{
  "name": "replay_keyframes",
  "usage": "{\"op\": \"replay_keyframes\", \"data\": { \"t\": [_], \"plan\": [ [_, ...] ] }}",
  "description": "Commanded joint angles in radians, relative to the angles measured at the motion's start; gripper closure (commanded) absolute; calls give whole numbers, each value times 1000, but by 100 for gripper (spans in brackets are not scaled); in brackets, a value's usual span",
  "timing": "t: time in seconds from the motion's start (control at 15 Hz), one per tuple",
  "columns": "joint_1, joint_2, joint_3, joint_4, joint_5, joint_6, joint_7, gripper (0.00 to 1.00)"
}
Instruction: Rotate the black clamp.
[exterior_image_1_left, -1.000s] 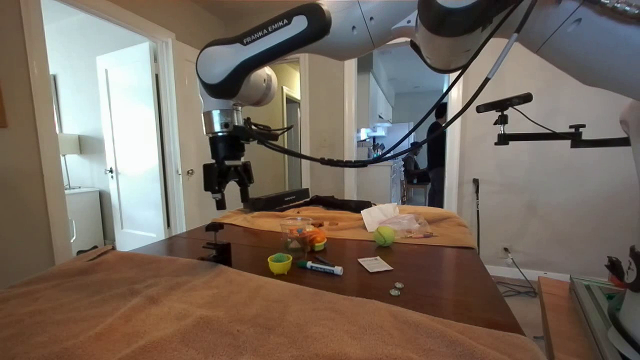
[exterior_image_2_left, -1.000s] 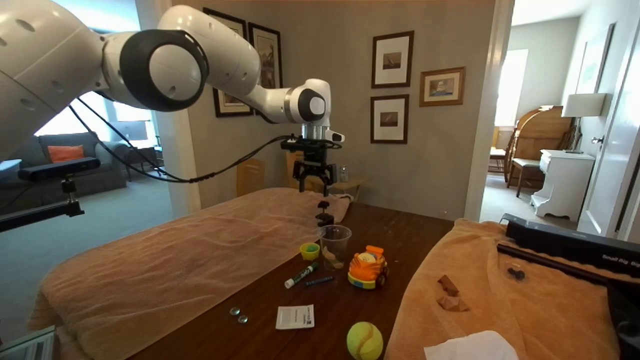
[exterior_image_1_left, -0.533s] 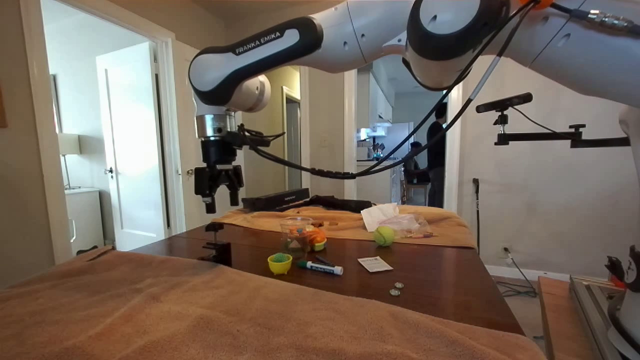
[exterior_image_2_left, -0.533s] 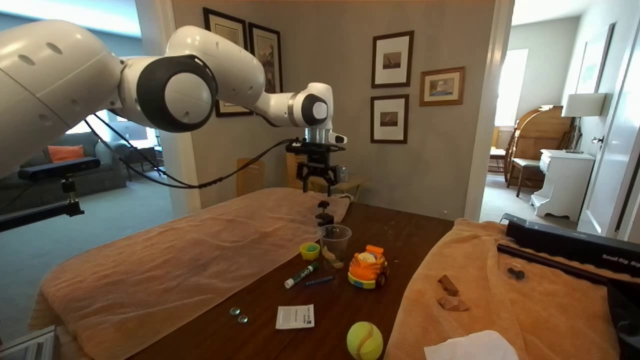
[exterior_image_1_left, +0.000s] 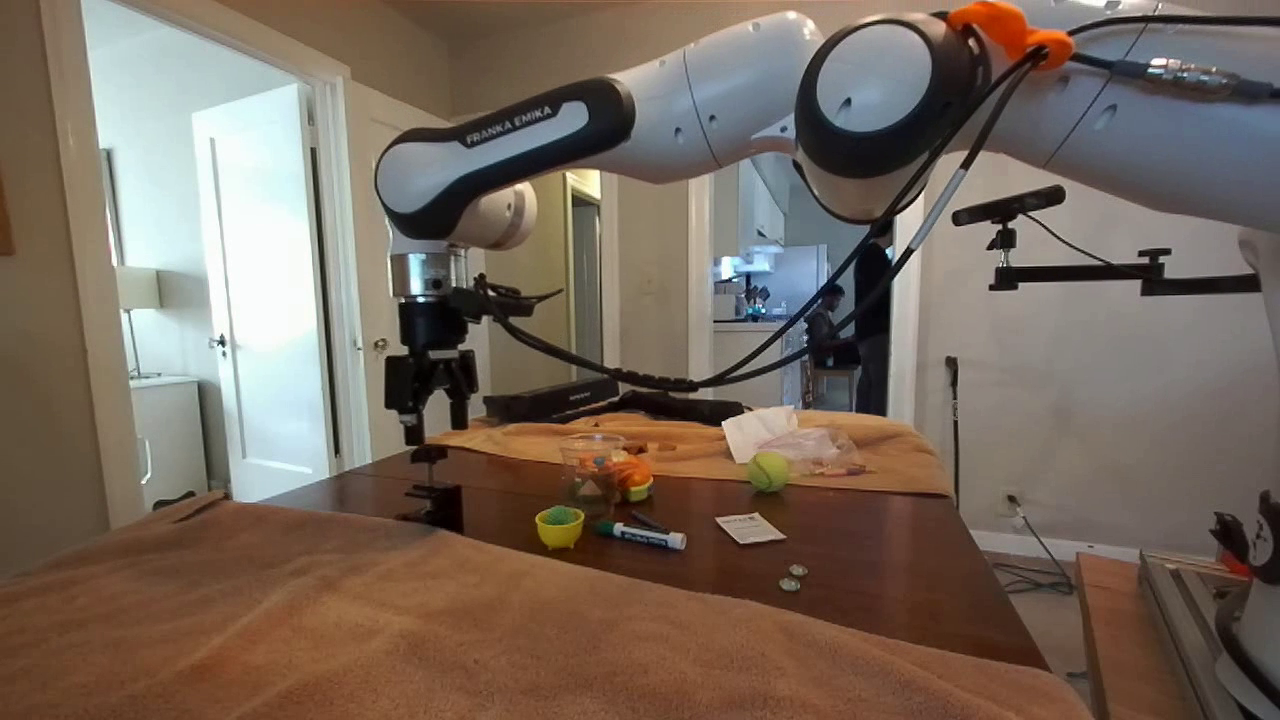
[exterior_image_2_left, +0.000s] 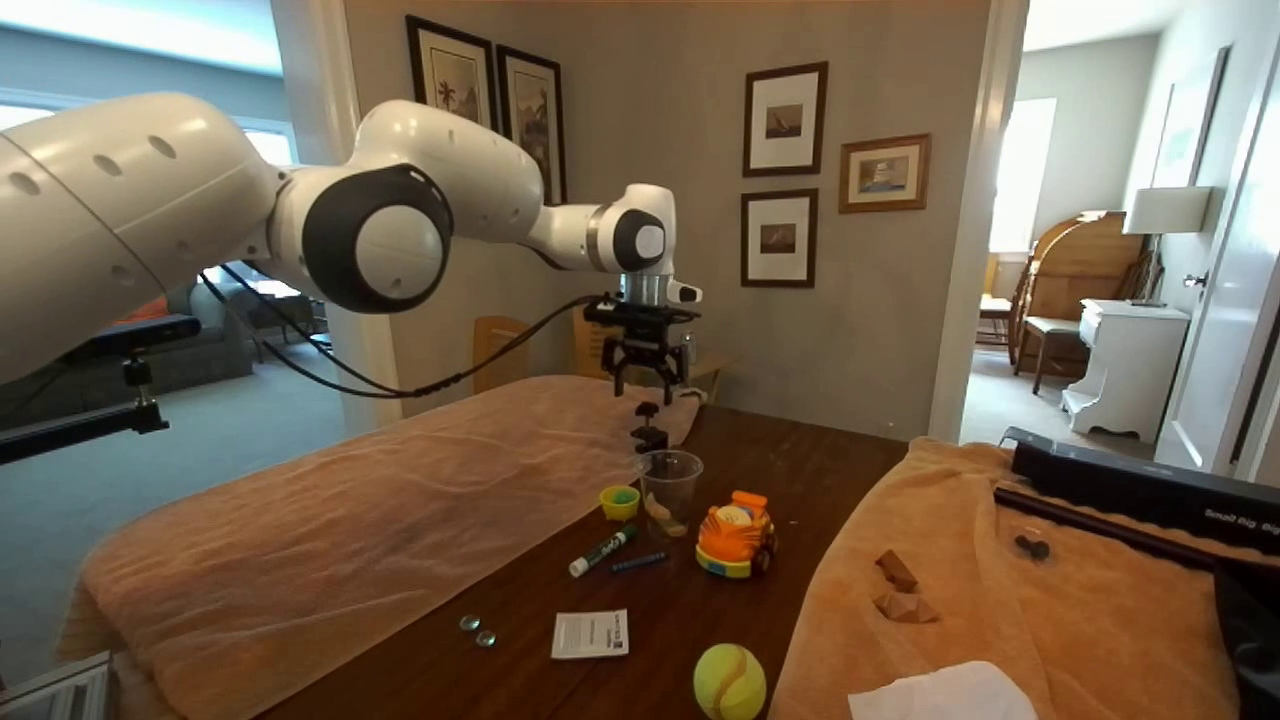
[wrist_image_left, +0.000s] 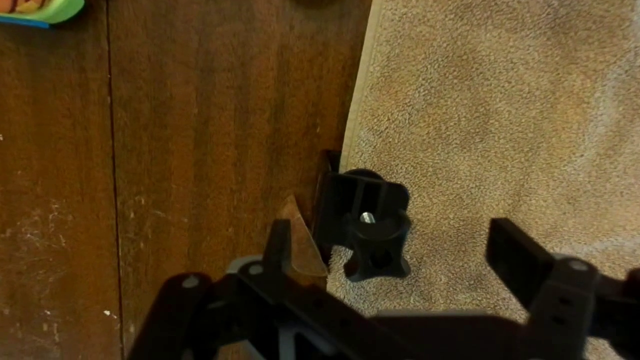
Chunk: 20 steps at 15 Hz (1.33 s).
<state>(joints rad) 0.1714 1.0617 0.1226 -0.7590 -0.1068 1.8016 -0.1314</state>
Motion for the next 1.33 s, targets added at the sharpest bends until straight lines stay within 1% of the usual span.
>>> {"op": "replay_keyframes", "data": {
  "t": [0.0,0.33,0.4,0.47,0.53,0.67,1.07,1.27],
  "plan": [
    [-7,73,21,117,19,-24,-43,0],
    [-1,113,25,159,10,-7,-58,0],
    [-1,119,24,164,9,-2,-60,25],
    [0,124,24,170,8,-1,-61,28],
    [0,129,24,175,9,0,-62,34],
    [2,134,23,183,7,3,-64,50],
    [10,136,20,196,1,15,-65,91],
    [19,131,9,192,-7,8,-43,90]
  ]
}}
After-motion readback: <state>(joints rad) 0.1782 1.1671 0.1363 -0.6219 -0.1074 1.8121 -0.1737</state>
